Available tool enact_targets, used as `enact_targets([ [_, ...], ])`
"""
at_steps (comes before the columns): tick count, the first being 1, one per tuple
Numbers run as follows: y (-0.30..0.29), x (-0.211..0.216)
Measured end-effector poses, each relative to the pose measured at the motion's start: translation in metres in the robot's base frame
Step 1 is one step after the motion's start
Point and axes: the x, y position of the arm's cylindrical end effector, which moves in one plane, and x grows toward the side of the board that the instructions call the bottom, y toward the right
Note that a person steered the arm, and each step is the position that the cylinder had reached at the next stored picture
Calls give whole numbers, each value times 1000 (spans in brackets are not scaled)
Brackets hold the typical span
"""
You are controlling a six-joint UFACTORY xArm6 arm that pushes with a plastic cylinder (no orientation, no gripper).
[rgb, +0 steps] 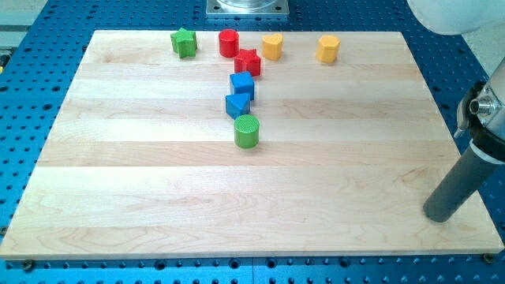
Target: Put your arm at the right of the cube
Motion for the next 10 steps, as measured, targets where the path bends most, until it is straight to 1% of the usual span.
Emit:
enact_targets([
  [2, 3, 2],
  [3, 0, -6],
  [4, -25, -54],
  [5, -56, -138],
  [6, -53, -172],
  [8, -54, -171],
  [10, -53, -162],
])
